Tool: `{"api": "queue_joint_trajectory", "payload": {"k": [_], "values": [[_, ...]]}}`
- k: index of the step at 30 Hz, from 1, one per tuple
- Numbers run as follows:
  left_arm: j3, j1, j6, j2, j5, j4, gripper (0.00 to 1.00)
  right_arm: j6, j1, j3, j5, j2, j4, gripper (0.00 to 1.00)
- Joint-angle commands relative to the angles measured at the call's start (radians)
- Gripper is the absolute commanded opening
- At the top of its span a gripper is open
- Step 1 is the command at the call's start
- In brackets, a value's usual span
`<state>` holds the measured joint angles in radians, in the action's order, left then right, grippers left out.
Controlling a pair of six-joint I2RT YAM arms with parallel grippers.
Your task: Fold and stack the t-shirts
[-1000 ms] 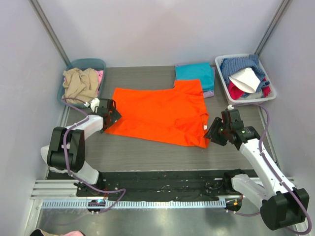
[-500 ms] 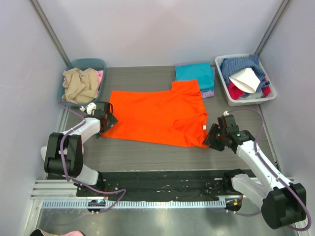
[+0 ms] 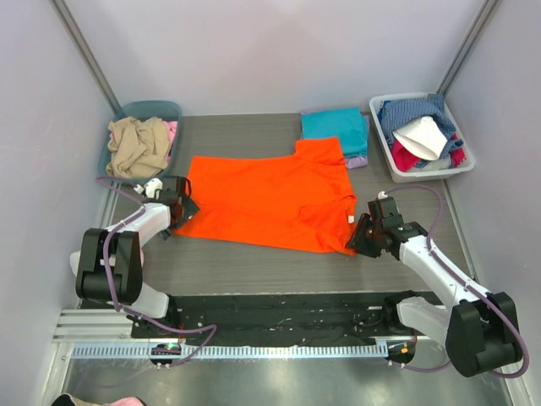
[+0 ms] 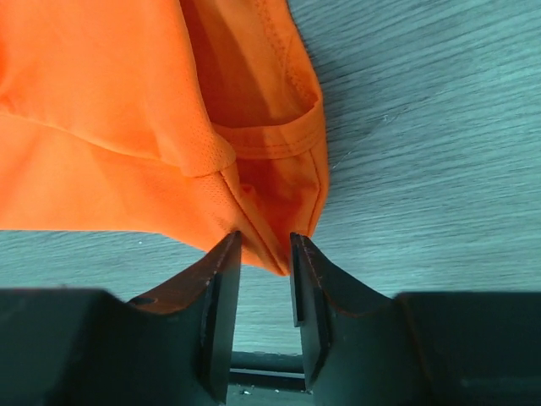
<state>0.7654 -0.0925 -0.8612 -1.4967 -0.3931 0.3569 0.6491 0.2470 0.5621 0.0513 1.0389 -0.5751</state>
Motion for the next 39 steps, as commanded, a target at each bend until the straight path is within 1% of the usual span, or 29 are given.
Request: {"api": "queue_joint_trajectory", "payload": {"k": [1,4,5,8,12,13,19,30,35,36,39], "values": [[-0.008,0.011,-0.001,0.004,-0.016,-0.015,1.0,-0.016,0.006,-0.013,-0.01,0.024,0.073,0.35],[-0.011,0.016,0.002,0.0,-0.015,-0.019,1.0,-0.014,0.008,-0.021,-0.008,0.032,0.086,0.22],[-0.012,0.017,0.002,-0.003,-0.013,-0.022,1.0,-0.012,0.006,-0.022,-0.011,0.03,0.087,0.13],[-0.014,0.022,0.005,-0.016,-0.009,-0.032,0.99,-0.006,0.006,-0.018,-0.034,0.02,0.072,0.01],[-0.011,0.028,0.004,-0.031,0.0,-0.039,1.0,-0.003,0.006,-0.004,-0.047,0.001,0.044,0.01],[-0.006,0.03,0.004,-0.034,0.0,-0.039,1.0,-0.003,0.006,-0.002,-0.083,-0.002,0.037,0.01],[0.002,0.042,0.002,-0.053,0.019,-0.032,1.0,0.006,0.006,0.018,-0.123,-0.026,0.014,0.01],[0.031,0.057,0.008,-0.089,0.051,-0.004,1.0,0.007,0.006,0.035,-0.131,-0.023,-0.008,0.01],[0.057,0.057,0.021,0.012,0.04,0.02,1.0,-0.002,0.006,0.027,-0.126,-0.019,-0.005,0.01],[0.07,0.057,0.025,0.053,0.04,0.033,1.0,-0.003,0.008,0.027,-0.122,-0.019,-0.005,0.01],[0.132,0.057,0.034,0.11,0.065,0.063,1.0,-0.002,0.008,0.027,-0.117,-0.017,-0.003,0.01]]}}
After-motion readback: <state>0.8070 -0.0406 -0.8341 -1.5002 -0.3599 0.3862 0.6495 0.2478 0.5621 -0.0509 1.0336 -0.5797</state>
